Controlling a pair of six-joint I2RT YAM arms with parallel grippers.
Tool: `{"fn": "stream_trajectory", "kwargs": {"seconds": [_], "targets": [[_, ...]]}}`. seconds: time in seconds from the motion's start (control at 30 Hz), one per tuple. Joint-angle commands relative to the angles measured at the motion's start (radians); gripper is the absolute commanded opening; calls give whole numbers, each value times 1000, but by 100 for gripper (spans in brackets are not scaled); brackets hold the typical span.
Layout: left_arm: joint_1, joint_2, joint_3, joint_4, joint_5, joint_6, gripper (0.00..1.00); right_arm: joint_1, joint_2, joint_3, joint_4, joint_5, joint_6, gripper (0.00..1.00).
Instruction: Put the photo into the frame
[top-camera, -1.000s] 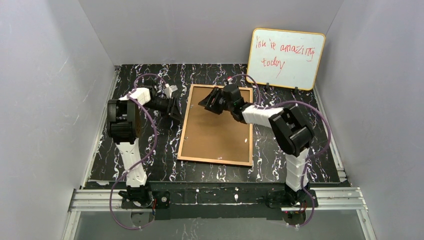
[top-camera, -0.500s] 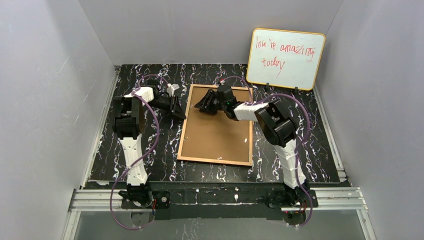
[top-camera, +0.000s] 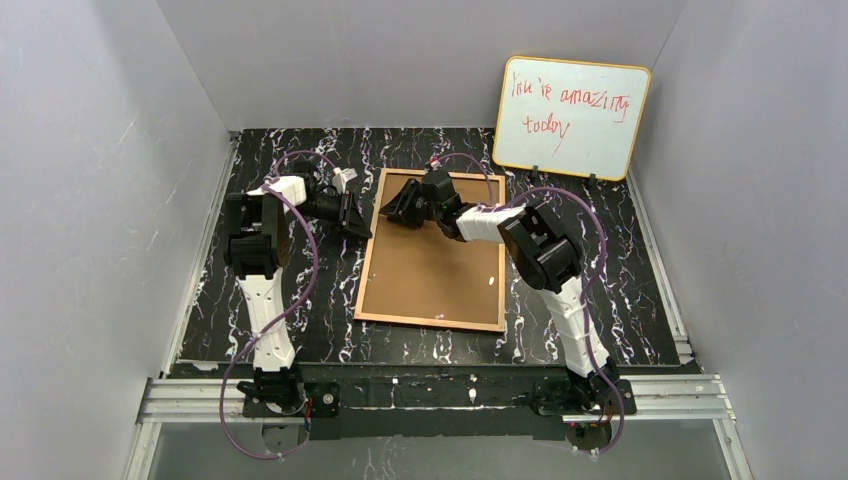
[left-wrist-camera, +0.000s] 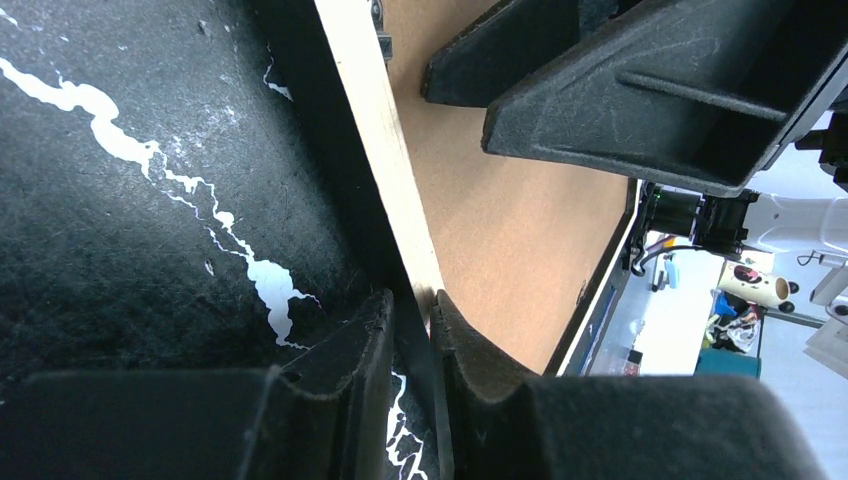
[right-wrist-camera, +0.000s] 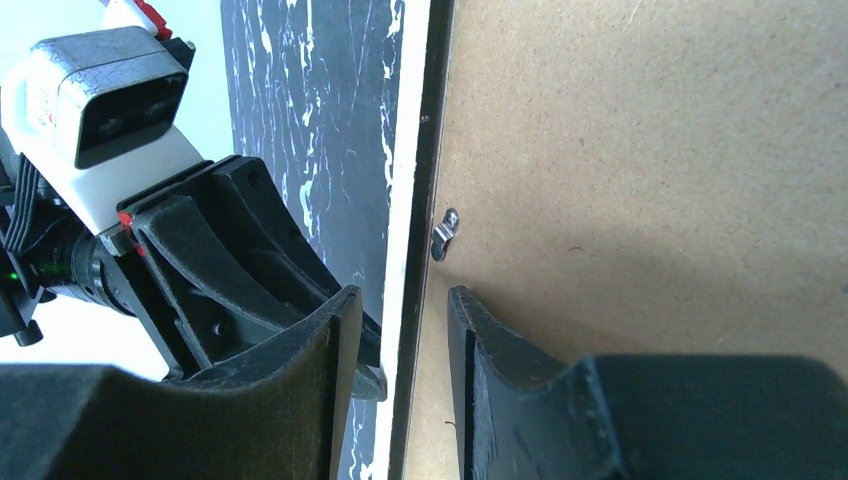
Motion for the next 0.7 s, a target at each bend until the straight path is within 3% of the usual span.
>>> {"fn": "stream_trajectory", "kwargs": {"seconds": [0.0, 0.67], "targets": [[-32, 0, -47, -18, -53, 33, 13, 10, 41, 35, -45, 59, 16, 46], [-40, -4, -75, 1, -58, 37, 11, 15, 106, 75, -41, 86, 108, 43]]}}
